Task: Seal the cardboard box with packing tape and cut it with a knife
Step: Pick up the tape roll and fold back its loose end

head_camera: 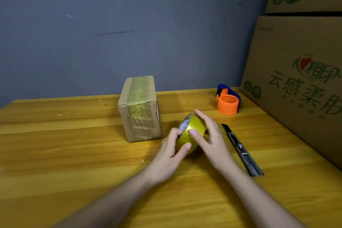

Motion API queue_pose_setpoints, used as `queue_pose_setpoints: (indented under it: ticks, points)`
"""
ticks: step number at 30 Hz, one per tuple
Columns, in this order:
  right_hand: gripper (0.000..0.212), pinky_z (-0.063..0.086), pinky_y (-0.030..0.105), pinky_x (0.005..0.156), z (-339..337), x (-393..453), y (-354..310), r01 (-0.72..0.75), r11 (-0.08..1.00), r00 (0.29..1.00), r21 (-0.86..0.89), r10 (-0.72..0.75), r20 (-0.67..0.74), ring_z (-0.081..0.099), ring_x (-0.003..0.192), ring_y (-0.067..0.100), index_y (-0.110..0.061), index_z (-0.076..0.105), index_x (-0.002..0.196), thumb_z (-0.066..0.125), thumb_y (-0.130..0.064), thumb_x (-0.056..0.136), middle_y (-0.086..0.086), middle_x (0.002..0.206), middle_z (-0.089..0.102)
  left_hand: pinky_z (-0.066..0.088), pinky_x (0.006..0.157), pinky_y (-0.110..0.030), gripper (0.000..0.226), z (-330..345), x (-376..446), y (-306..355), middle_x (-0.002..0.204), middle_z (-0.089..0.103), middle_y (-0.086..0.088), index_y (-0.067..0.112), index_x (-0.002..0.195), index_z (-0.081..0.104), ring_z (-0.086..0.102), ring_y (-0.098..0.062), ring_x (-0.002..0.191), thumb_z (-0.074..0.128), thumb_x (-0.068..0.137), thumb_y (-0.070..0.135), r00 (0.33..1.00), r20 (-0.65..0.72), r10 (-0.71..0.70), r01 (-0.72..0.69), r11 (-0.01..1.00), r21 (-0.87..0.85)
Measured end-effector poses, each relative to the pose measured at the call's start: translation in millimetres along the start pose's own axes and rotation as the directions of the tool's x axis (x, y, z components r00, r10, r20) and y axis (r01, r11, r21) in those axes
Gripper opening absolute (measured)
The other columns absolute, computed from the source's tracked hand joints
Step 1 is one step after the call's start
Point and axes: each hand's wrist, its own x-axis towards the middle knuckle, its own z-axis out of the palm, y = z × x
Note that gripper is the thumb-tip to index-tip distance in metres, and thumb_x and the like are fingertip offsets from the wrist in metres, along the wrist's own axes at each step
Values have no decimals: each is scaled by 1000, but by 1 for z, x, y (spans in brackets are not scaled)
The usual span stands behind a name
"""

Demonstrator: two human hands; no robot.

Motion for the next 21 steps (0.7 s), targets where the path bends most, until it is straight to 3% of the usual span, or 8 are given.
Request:
queue_pose_setpoints:
  ticks: [5, 9, 12, 14, 15, 16, 18, 21]
  points:
    - [66, 26, 11, 108, 6, -4, -7, 25, 998, 993, 63, -32, 110, 30, 133, -6, -34, 33, 142, 53, -51, 81, -11, 144, 35, 40, 73, -15, 18, -9, 0, -4, 79, 51, 24, 26, 90, 45, 46, 2, 78, 54, 80, 37, 996, -43, -81, 68, 968, -243]
    - [64, 31, 32, 114, 9, -4, -11, 53, 995, 992, 84, -62, 111, 29, 138, 1, -31, 38, 140, 59, -41, 80, -9, 146, 34, 39, 67, -6, 11, -15, 4, -2, 74, 52, 23, 21, 88, 49, 48, 9, 71, 49, 81, 13, 989, -26, -144, 121, 908, -401]
    - [64, 38, 34, 109, 11, -6, -15, 102, 994, 985, 48, -108, 134, 32, 138, 6, -29, 42, 138, 63, -35, 78, -9, 147, 33, 39, 76, 2, 24, -18, 5, -5, 97, 57, 22, 25, 103, 53, 52, 15, 86, 47, 92, 5, 961, -4, -276, 233, 820, -522]
    - [65, 37, 28, 109, 13, -7, -17, 146, 989, 977, 2, -144, 156, 32, 137, 4, -28, 43, 138, 64, -33, 77, -10, 148, 32, 42, 99, -19, 21, -18, 11, -8, 111, 65, -3, 20, 106, 62, 60, -10, 106, 51, 88, 18, 948, -27, -318, 246, 783, -571]
    - [66, 35, 27, 110, 13, -8, -18, 172, 985, 973, -23, -166, 164, 31, 138, 4, -27, 43, 138, 65, -32, 77, -10, 148, 32, 42, 103, -35, 33, -17, 13, -7, 113, 64, -17, 16, 110, 63, 59, -27, 109, 54, 81, 29, 945, -14, -327, 260, 775, -575]
    - [68, 33, 27, 112, 14, -8, -18, 199, 979, 968, -48, -188, 167, 29, 139, 4, -25, 42, 139, 66, -30, 76, -10, 148, 32, 47, 96, -43, 41, -17, 13, -7, 104, 66, -24, 14, 108, 64, 62, -36, 100, 53, 75, 35, 947, 16, -322, 272, 772, -575]
    - [74, 28, 29, 115, 13, -9, -18, 229, 970, 962, -83, -213, 169, 24, 143, 6, -21, 37, 142, 67, -26, 74, -10, 149, 33, 52, 68, -35, 33, -16, 18, -7, 71, 67, -20, 13, 93, 66, 63, -32, 69, 46, 73, 30, 958, 46, -282, 248, 741, -624]
    - [78, 25, 28, 116, 14, -9, -19, 224, 966, 964, -126, -201, 175, 21, 143, 4, -23, 32, 144, 65, -30, 74, -14, 149, 30, 49, 58, -33, 28, -10, 24, -8, 56, 64, -12, 19, 81, 69, 61, -25, 53, 49, 64, 30, 966, 66, -249, 227, 699, -679]
